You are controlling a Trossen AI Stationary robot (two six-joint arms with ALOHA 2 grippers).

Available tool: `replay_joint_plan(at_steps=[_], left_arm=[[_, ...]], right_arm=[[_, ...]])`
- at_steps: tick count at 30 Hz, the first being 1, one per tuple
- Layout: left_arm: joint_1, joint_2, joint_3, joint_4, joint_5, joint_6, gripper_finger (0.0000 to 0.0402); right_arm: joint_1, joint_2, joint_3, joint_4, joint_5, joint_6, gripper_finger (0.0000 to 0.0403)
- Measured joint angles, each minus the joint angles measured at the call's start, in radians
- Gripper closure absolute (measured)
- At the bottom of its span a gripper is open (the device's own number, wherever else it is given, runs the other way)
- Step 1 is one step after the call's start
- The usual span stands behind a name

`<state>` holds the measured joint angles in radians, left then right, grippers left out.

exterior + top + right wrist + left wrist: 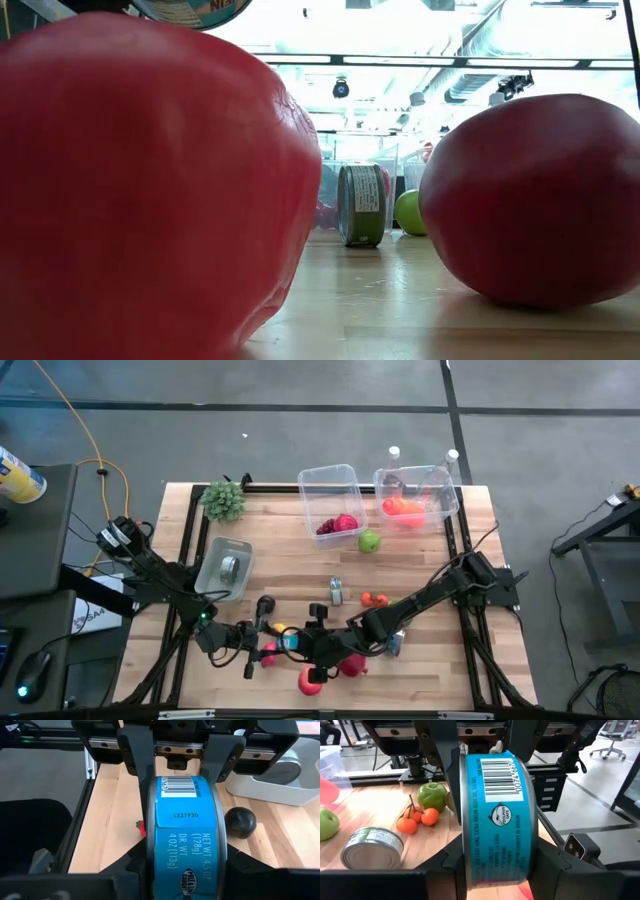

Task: Pick & Place Food Item
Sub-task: Put the yellow tuna can into the gray bin

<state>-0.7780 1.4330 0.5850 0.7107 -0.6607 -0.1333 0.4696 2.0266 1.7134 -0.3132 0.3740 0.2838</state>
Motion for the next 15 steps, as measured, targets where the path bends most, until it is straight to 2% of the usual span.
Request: replay_joint_plan(at_steps=[4, 11, 15], left_arm=[[0.003, 0.0, 0.0, -0.001, 0.004, -0.016, 0.0266], [0.003, 0.0, 0.0, -0.018, -0.013, -0.082, 0.0266], [0.003, 0.0, 0.0, -0.038, -0.004, -0.114, 0.0266]], right_arm=[[0.0, 0.0, 0.0, 0.001, -0.006, 0.008, 0.0277], [-0.001, 0.0, -0.002, 0.009, -0.008, 0.004, 0.0207], [0.0, 0.0, -0.002, 0.009, -0.005, -0.025, 0.0185]])
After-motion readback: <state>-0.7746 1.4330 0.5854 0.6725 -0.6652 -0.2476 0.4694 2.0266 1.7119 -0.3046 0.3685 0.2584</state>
